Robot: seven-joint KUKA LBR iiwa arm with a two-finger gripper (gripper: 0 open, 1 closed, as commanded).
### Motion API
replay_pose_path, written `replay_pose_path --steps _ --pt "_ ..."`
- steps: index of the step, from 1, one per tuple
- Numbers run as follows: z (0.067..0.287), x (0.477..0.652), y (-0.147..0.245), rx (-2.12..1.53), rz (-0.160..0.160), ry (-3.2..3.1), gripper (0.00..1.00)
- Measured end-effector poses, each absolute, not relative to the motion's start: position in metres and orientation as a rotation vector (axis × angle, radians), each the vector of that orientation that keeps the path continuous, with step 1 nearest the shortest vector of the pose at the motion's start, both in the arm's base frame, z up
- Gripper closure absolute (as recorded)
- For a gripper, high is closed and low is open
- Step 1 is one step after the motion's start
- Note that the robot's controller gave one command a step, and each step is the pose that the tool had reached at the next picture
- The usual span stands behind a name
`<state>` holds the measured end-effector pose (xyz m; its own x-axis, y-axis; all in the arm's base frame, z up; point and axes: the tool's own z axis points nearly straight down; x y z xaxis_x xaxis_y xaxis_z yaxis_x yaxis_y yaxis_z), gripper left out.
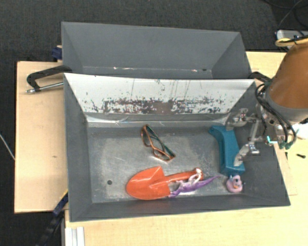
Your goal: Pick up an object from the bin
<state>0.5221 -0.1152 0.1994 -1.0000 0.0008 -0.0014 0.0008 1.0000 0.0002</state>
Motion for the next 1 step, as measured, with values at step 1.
replay_pose_path --steps 1 --pt "0.1995 0.5221 -0.115 0.0 0.0 3.14 0.0"
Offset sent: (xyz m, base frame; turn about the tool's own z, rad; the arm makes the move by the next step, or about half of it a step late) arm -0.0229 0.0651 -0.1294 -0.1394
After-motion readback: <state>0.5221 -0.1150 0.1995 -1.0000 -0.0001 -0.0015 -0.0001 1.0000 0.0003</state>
